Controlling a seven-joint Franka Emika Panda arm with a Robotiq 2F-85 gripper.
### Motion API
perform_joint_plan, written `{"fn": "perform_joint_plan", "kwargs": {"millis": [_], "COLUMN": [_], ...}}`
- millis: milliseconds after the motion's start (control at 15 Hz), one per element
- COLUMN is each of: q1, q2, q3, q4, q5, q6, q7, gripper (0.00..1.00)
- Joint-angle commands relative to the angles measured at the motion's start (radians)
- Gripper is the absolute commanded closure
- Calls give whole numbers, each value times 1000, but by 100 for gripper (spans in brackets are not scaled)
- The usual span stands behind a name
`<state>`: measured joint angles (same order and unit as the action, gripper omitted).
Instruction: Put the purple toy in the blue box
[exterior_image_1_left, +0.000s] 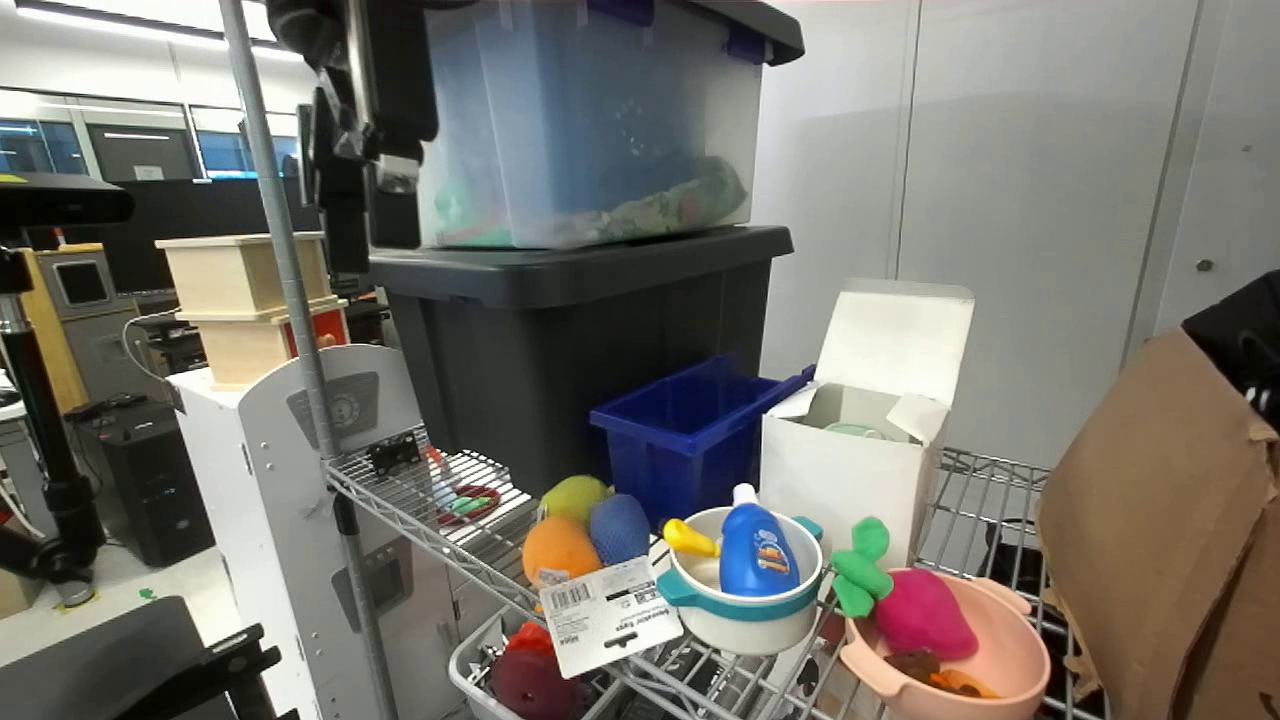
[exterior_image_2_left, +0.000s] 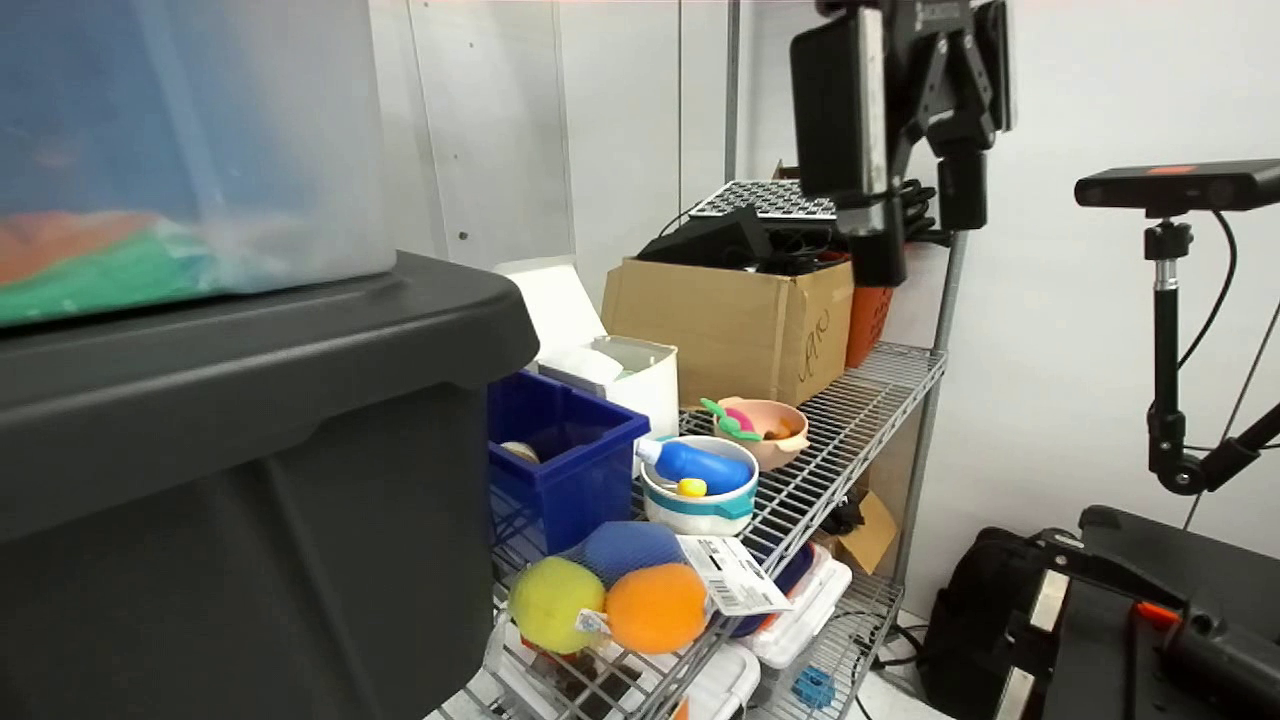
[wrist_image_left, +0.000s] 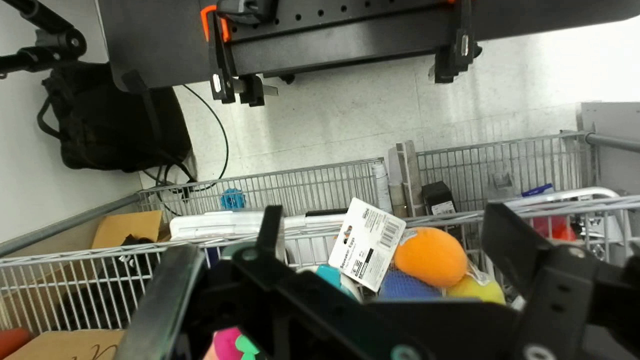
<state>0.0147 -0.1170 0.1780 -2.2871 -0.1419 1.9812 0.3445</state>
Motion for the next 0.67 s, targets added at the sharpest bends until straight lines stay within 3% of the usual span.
{"fn": "perform_joint_plan", "kwargs": {"millis": [0, 600], "q1": [3, -1], "q2": [131, 323], "q3": [-54, -159], "q4": [125, 308], "q5": [-24, -48], "q6": [16, 31], "q7": [-14, -44], "gripper": [0, 0]}}
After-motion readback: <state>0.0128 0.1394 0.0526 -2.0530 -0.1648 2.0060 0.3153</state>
